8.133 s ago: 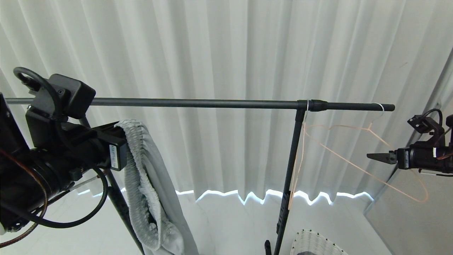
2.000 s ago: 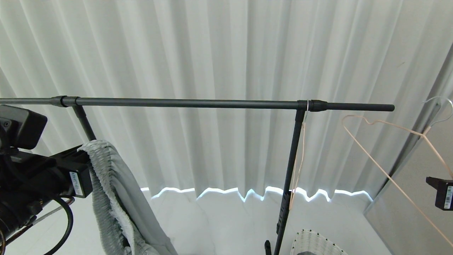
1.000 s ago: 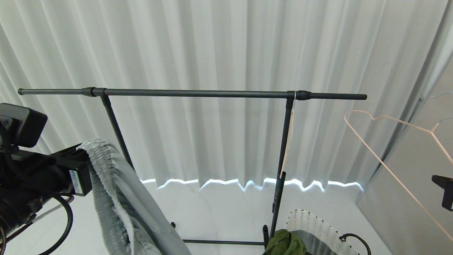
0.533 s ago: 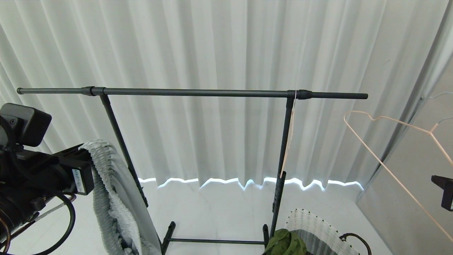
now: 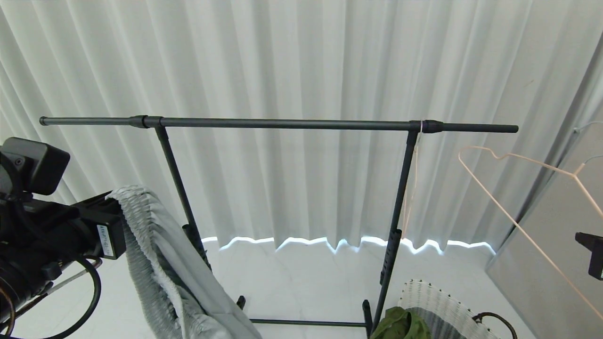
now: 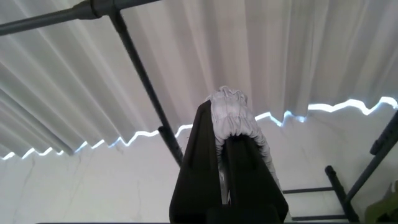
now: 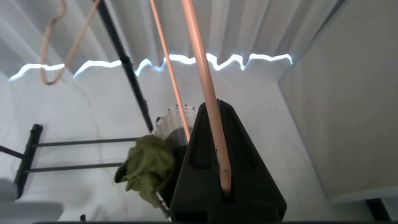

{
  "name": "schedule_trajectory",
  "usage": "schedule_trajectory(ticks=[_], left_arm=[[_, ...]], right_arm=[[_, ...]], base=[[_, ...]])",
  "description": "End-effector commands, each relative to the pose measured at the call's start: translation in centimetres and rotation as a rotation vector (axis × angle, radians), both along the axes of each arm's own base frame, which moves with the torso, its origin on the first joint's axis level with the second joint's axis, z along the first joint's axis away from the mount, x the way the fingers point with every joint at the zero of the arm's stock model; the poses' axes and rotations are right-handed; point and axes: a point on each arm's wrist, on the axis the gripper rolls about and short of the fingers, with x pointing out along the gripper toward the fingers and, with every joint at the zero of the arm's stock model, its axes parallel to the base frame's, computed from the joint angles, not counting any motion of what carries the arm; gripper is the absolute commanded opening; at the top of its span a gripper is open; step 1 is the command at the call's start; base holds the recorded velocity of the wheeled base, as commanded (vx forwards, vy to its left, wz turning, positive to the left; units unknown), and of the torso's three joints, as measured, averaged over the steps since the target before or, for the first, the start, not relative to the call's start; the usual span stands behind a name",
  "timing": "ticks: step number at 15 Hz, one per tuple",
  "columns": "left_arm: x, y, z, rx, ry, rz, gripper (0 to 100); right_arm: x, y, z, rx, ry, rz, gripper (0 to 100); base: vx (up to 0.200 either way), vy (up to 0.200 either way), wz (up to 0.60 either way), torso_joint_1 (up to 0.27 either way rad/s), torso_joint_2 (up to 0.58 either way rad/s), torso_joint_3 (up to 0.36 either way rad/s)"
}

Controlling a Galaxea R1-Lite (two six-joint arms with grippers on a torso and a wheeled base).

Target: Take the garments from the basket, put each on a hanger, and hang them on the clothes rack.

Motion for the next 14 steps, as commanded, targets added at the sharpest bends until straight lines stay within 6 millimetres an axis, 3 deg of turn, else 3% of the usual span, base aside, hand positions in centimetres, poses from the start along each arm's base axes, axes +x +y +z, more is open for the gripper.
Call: schedule_trajectory(ticks=[1,6,9,14], left_arm=[[0.0,0.0,-0.2,0.001,0.008,0.000,0],[0.2,0.1,-0.6,-0.002,0.025,0.012,0],[0.3,0.1,-0.7,0.002,0.032,0.010,0],[0.2,0.2,-1.2,0.007,0.050,0.012,0]], right_arm=[[-0.1,0.0,-0.1,0.003,0.000,-0.002,0],[-2.5,0.1,0.8,-0.009,-0.061,-0.002,0],[-3.5,0.1,0.9,-0.009,-0.057,0.003,0],[-3.3,0.5,1.2,-0.003,-0.068,0.047,0]], base=[[0.000,0.200,0.00,0.002,0.00,0.007],[0.000,0.200,0.00,0.000,0.00,0.004],[0.000,0.000,0.00,0.000,0.00,0.000],[0.000,0.000,0.00,0.000,0.00,0.000]])
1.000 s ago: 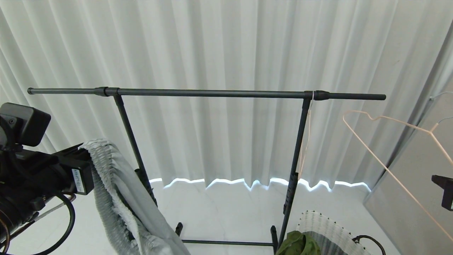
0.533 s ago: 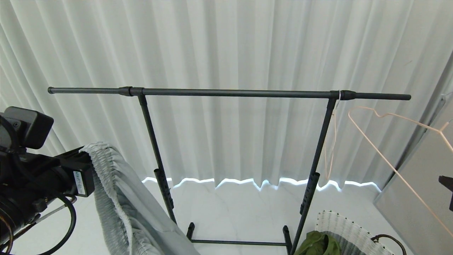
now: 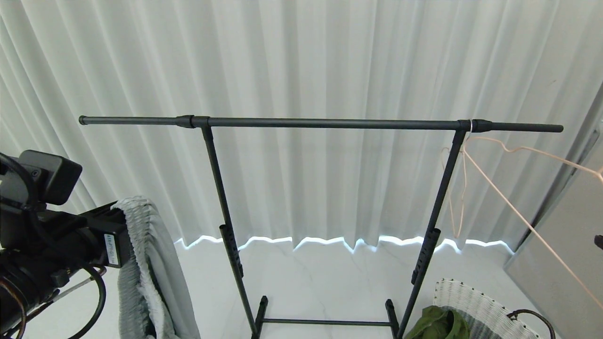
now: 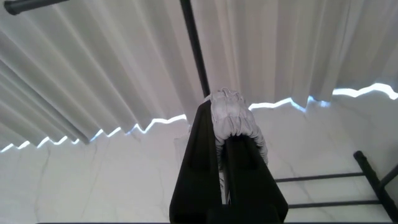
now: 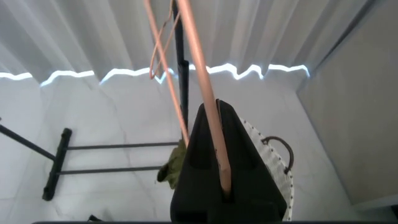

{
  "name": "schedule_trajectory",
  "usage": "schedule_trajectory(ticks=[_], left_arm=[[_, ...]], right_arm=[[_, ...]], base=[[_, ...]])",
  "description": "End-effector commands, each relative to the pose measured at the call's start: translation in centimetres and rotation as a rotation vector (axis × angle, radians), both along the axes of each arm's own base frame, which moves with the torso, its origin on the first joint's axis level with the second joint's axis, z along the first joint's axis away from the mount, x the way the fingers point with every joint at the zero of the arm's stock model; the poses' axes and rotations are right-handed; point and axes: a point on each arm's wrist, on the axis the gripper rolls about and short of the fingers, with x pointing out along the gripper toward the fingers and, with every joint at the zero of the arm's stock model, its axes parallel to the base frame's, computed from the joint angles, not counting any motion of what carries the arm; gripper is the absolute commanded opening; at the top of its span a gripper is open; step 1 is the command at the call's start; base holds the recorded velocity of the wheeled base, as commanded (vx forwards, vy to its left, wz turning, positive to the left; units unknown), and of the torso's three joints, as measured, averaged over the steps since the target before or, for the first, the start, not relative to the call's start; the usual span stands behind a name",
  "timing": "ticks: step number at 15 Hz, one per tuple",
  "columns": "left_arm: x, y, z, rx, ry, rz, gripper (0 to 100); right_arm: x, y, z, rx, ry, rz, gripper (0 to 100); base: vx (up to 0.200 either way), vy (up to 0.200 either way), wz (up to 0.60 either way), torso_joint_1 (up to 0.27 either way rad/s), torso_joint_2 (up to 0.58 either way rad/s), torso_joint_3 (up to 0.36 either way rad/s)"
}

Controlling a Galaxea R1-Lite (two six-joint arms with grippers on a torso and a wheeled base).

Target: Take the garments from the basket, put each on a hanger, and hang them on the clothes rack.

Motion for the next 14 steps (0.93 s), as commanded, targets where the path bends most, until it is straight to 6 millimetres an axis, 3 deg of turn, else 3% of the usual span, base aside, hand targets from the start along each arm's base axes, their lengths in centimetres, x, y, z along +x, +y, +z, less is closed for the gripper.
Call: schedule_trajectory(ticks=[1,7,10,12,14], left_arm=[[-0.1,0.1,0.0,-0.001,-0.001,0.004,0],[0.0,0.1,0.0,-0.001,0.000,0.004,0],[0.5,-0.1,0.5,-0.002,-0.009,-0.029,0],[1.5,-0.4,0.8,-0.003,-0.007,-0.060,0],[4.0,-1.3,1.3,0.002,0.007,-0.081,0]], right_arm=[[0.0,0.1,0.2,0.004,-0.010,0.013,0],[0.1,0.9,0.4,0.007,-0.012,0.086,0],[0.8,3.1,0.2,0.036,0.022,0.339,0],[1.2,4.3,0.2,0.042,0.040,0.450,0],[1.1,5.9,0.1,0.041,0.060,0.571,0]], base=[[0.000,0.000,0.00,0.000,0.00,0.000],[0.000,0.000,0.00,0.000,0.00,0.000],[0.000,0.000,0.00,0.000,0.00,0.000],[0.000,0.000,0.00,0.000,0.00,0.000],[0.000,0.000,0.00,0.000,0.00,0.000]])
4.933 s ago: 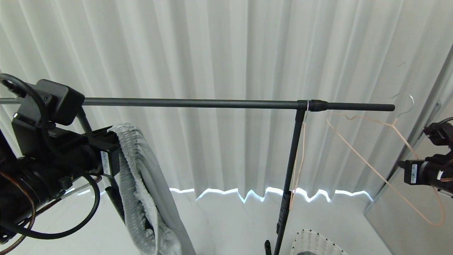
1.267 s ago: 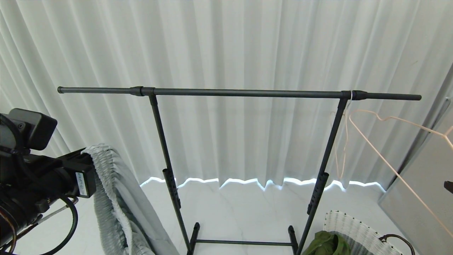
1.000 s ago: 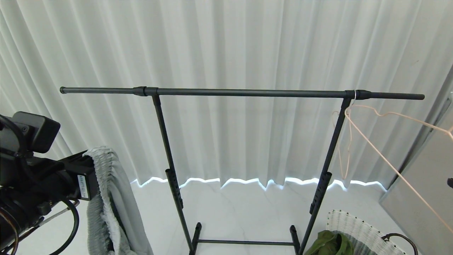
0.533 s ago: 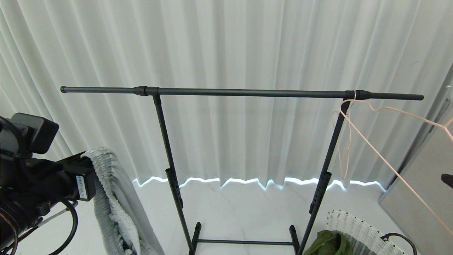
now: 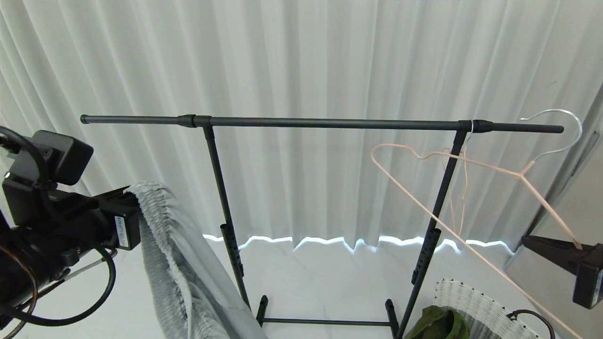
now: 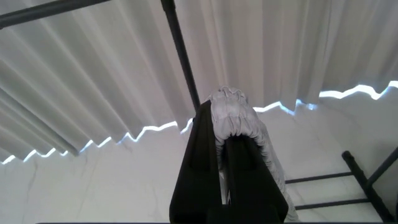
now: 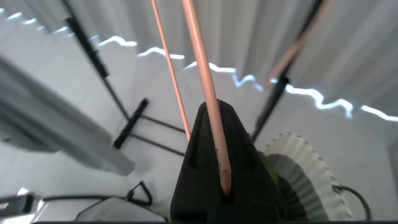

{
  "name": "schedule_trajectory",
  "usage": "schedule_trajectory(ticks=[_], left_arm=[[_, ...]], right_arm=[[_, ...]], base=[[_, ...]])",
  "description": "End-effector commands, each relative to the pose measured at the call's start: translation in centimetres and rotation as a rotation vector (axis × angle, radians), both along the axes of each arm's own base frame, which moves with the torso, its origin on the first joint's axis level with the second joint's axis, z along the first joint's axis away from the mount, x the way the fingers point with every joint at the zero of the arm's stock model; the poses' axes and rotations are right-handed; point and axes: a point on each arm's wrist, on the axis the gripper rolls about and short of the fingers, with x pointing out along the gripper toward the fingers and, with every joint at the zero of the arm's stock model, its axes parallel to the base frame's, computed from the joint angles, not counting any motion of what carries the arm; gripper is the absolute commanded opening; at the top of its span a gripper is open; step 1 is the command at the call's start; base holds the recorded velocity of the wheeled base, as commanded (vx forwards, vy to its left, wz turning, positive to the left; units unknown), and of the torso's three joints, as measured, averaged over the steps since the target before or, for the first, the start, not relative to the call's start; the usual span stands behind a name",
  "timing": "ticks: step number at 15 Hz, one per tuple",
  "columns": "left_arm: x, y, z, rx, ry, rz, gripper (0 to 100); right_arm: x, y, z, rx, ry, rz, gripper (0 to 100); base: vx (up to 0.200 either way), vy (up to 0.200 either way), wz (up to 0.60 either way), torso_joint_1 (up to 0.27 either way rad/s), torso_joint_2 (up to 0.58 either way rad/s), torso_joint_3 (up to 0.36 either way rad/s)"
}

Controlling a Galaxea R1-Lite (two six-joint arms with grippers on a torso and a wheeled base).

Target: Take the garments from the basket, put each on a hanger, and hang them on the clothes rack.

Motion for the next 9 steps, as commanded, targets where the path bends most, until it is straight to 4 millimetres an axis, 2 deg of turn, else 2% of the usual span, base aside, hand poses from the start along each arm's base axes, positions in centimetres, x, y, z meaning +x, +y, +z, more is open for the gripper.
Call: schedule_trajectory(ticks=[1,3,5,7,9], left_arm=[[3.5,-1.1,0.1,0.011,0.037,-0.017,0],[6.5,-2.0,0.2,0.016,0.052,-0.016,0],[8.3,-2.8,0.8,0.015,0.035,-0.022,0],[9.4,-4.0,1.4,0.017,0.018,-0.028,0],[10.0,-5.5,1.2,0.023,0.029,-0.061,0]], right_arm=[[0.0,2.0,-0.4,-0.009,0.031,0.146,0],[-0.5,3.6,-0.8,-0.022,0.054,0.262,0],[-0.4,4.7,-1.2,-0.036,0.082,0.320,0],[-0.1,5.9,-1.3,-0.046,0.100,0.370,0],[-0.4,7.0,-1.1,-0.051,0.103,0.434,0]], base=[[0.000,0.000,0.00,0.000,0.00,0.000],[0.000,0.000,0.00,0.000,0.00,0.000],[0.000,0.000,0.00,0.000,0.00,0.000],[0.000,0.000,0.00,0.000,0.00,0.000],[0.000,0.000,0.00,0.000,0.00,0.000]])
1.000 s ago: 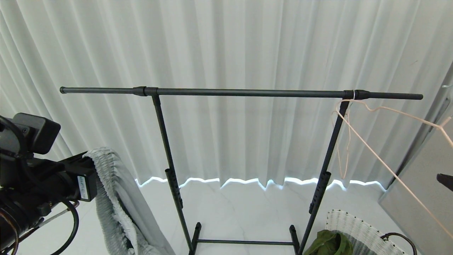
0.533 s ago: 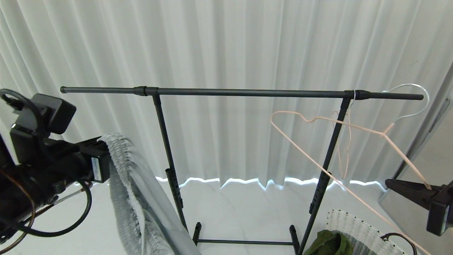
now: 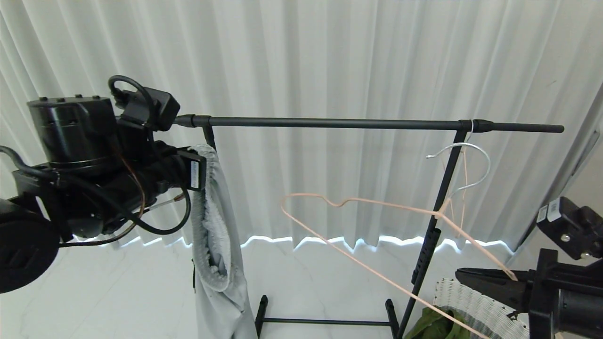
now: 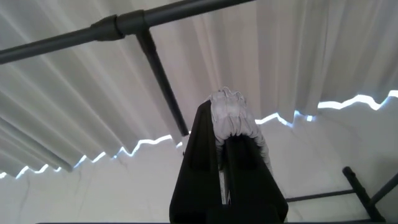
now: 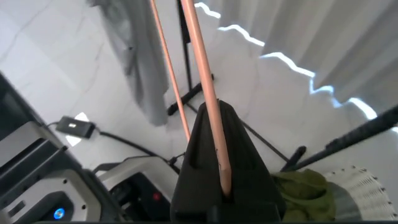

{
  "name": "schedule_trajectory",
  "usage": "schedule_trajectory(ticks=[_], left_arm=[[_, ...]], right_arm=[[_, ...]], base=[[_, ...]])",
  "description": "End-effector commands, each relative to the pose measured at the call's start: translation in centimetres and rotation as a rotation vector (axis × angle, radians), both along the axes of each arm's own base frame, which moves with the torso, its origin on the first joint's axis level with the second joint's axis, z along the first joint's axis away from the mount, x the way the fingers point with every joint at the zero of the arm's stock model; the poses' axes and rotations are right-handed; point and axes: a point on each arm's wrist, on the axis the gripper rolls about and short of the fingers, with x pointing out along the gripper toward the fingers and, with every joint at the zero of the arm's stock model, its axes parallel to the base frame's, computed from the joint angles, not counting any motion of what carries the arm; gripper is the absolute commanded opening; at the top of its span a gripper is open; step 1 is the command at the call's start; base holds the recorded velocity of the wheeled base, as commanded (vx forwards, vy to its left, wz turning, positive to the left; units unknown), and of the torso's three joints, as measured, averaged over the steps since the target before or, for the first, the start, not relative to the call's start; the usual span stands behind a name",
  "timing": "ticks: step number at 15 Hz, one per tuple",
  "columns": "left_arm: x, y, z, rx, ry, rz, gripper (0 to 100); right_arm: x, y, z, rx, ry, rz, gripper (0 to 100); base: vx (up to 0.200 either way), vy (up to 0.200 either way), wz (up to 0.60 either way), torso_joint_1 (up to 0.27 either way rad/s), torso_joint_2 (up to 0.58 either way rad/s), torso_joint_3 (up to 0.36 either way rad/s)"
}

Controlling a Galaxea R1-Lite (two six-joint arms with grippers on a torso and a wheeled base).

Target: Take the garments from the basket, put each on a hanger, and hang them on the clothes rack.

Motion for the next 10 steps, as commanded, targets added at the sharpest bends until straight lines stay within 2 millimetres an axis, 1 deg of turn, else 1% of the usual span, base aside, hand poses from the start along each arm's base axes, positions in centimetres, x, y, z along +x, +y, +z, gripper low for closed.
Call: schedule_trajectory(ticks=[1,3,6,7,8,9,10], left_arm=[[1.2,-1.9,-1.1,0.012,0.035,-0.048,0],[1.3,-3.0,-1.1,0.014,0.034,-0.074,0],[2.0,-4.3,-1.3,0.024,0.035,-0.053,0],[2.3,-5.1,-0.9,0.024,0.018,-0.040,0],[2.1,-5.5,-0.6,0.023,0.009,-0.045,0],[2.1,-5.6,-0.6,0.027,0.008,-0.047,0],[1.9,-5.6,-0.6,0.071,0.017,-0.031,0]], right_arm=[[-0.1,1.5,-0.2,-0.014,0.020,0.074,0],[-0.3,2.2,0.1,-0.005,0.023,0.106,0],[-0.2,3.1,0.1,0.003,0.053,0.122,0],[0.0,3.8,0.1,0.004,0.069,0.134,0],[0.3,4.2,0.2,0.005,0.076,0.133,0],[0.6,4.5,0.2,0.005,0.084,0.128,0],[1.4,5.3,0.2,0.015,0.122,0.105,0]], base=[[0.000,0.000,0.00,0.000,0.00,0.000],[0.000,0.000,0.00,0.000,0.00,0.000],[0.000,0.000,0.00,0.000,0.00,0.000],[0.000,0.000,0.00,0.000,0.00,0.000],[0.000,0.000,0.00,0.000,0.00,0.000],[0.000,0.000,0.00,0.000,0.00,0.000],[0.000,0.000,0.00,0.000,0.00,0.000]])
